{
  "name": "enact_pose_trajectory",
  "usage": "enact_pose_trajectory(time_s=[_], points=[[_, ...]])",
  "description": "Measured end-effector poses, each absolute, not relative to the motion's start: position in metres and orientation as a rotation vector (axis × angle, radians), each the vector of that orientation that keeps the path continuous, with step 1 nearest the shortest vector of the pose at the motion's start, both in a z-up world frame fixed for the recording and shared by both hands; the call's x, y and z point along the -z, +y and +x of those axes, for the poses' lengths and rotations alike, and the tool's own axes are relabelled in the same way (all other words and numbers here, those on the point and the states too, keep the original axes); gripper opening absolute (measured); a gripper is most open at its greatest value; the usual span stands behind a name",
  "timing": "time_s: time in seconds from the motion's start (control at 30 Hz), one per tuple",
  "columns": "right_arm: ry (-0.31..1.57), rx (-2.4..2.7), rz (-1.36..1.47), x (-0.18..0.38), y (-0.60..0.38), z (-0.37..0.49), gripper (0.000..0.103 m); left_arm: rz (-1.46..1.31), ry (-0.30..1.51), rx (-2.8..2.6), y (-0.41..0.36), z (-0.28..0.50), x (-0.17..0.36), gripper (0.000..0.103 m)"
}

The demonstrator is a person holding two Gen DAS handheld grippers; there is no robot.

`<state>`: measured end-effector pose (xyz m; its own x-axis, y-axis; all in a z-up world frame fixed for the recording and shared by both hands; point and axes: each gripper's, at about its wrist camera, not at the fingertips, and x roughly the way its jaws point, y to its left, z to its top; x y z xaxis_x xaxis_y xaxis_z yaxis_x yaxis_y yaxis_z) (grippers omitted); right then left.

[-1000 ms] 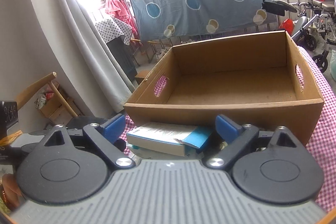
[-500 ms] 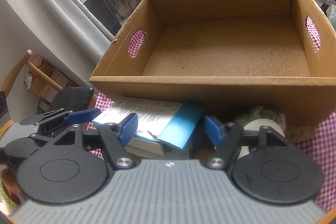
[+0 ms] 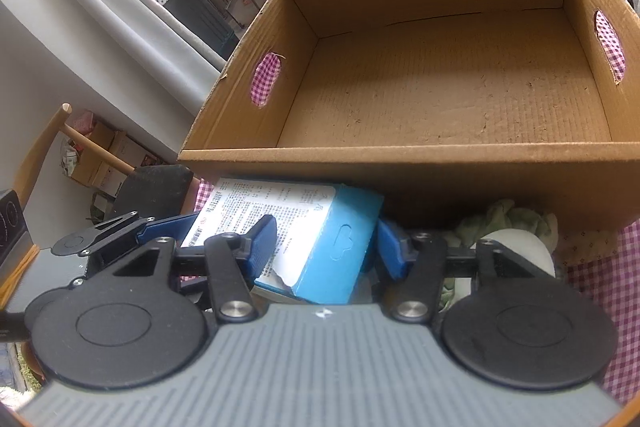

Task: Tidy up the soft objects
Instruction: 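Grasp the blue-and-white medicine box with the right gripper and lift it, then lower the medicine box into the cardboard box and open the right gripper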

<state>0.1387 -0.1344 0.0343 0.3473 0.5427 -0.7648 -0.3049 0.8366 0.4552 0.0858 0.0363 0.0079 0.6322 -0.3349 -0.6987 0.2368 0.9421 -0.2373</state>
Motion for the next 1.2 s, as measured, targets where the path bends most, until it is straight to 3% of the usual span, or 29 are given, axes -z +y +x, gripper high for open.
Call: enact_pose_trajectory(time_s=[0.33, 0.67, 0.9, 0.97, 1.2], points=[[0.926, -0.645, 0.349, -0.086, -0.156, 0.110, 0.038, -0.066, 0.679, 0.259, 0.032, 0.075, -0.075, 0.084], [0.958, -0.682, 0.444, -0.120, -0.173, 0.201, 0.038, -0.040, 0.709, 0.279, 0.026, 0.197, -0.097, 0.087], [1.123, -0.619, 0.523, -0.080, -0.170, 0.322, 0.038, -0.010, 0.854, 0.233, 0.028, 0.299, -0.055, 0.088], [1.145, -0.600, 0.536, -0.064, -0.169, 0.352, 0.039, 0.006, 0.901, 0.192, 0.028, 0.320, -0.036, 0.095], [1.233, -0.443, 0.521, 0.024, -0.149, 0.413, 0.040, -0.035, 0.921, 0.176, 0.043, 0.315, -0.027, 0.096]])
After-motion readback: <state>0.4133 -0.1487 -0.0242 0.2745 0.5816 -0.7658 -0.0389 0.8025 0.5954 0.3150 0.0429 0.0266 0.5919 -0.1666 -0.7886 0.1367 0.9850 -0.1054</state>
